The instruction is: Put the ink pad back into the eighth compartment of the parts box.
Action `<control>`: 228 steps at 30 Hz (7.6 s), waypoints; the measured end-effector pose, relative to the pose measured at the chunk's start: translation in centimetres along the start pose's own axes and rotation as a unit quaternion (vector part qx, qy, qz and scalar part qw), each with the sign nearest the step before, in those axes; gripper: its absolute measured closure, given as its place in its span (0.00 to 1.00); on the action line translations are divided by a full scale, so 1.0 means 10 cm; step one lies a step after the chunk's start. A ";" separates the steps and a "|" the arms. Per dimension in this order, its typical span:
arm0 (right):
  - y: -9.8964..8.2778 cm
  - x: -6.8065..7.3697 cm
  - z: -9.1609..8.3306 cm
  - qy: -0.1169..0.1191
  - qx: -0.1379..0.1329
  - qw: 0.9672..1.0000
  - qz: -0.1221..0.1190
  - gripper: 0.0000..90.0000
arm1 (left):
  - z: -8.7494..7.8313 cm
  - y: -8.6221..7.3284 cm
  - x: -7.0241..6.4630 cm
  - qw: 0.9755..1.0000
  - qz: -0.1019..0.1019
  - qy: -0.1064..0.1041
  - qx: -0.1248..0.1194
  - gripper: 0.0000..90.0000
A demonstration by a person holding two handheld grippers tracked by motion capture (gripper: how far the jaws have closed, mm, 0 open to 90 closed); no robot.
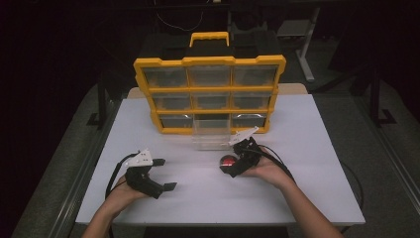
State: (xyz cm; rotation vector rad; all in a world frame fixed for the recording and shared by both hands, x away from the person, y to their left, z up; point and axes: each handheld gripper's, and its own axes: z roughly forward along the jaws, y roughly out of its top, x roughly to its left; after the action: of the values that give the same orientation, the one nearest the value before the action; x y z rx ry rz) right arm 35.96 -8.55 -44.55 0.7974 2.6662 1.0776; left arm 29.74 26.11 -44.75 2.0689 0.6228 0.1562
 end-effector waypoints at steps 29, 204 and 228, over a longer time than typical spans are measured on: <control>-0.03 0.05 0.13 -0.006 0.038 0.999 -0.011 0.00 | -0.01 0.00 0.00 1.000 -0.002 0.002 0.001 0.00; 0.80 -0.26 -0.78 -0.031 0.012 0.999 0.001 0.32 | -0.01 -0.01 0.02 1.000 -0.003 0.004 -0.007 0.00; 1.06 -0.24 -0.54 -0.025 0.000 1.000 -0.006 0.32 | -0.02 -0.01 0.02 1.000 -0.005 0.003 -0.008 0.00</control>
State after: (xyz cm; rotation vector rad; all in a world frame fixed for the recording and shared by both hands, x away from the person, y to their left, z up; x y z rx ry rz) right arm 40.61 -6.65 -33.52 0.7981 2.6268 1.0398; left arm 29.78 26.35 -44.75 2.0509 0.6333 0.1626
